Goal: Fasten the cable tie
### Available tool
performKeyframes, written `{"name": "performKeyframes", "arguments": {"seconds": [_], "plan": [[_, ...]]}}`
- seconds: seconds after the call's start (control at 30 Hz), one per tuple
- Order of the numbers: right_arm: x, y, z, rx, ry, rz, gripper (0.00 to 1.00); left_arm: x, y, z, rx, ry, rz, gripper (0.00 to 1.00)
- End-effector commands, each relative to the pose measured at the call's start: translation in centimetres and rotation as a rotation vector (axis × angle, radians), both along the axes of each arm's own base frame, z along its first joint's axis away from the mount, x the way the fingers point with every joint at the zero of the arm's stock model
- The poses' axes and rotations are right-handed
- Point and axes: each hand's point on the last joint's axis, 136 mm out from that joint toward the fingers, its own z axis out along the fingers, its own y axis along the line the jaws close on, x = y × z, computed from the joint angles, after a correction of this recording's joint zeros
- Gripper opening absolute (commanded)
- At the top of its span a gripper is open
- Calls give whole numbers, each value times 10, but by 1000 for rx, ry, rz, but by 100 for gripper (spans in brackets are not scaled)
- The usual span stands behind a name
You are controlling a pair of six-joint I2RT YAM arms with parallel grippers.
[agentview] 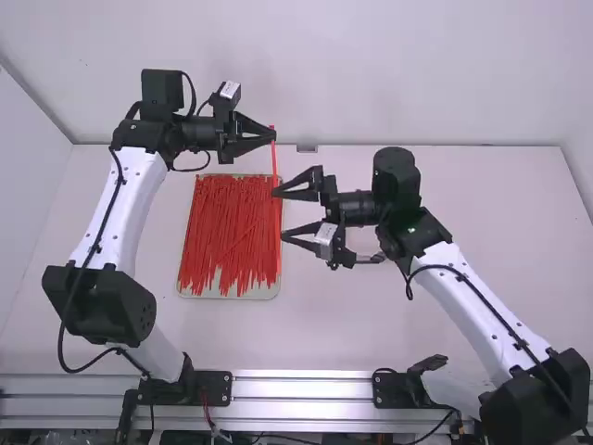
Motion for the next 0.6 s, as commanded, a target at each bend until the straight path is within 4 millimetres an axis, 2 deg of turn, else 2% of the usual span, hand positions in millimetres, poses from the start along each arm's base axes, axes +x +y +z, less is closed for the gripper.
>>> {"name": "performKeyframes", "arguments": {"seconds": [0.0, 0.37, 0.4, 0.43, 0.53, 0.57], "plan": [[-12, 4, 14, 26, -34, 63, 99, -2, 0, 7, -17, -7, -18, 2], [-26, 11, 15, 29, -30, 118, 100, 0, 3, 7, -16, -15, -9, 2], [-30, 9, 16, 34, -28, 143, 94, -1, 3, 7, -16, -13, -11, 2], [-30, 9, 16, 35, -28, 145, 93, 0, 3, 7, -15, -13, -10, 2], [-34, 8, 16, 39, -26, 167, 66, 0, 3, 7, -13, -18, -9, 2], [-34, 8, 16, 39, -26, 167, 65, 0, 3, 7, -13, -19, -8, 2]]}}
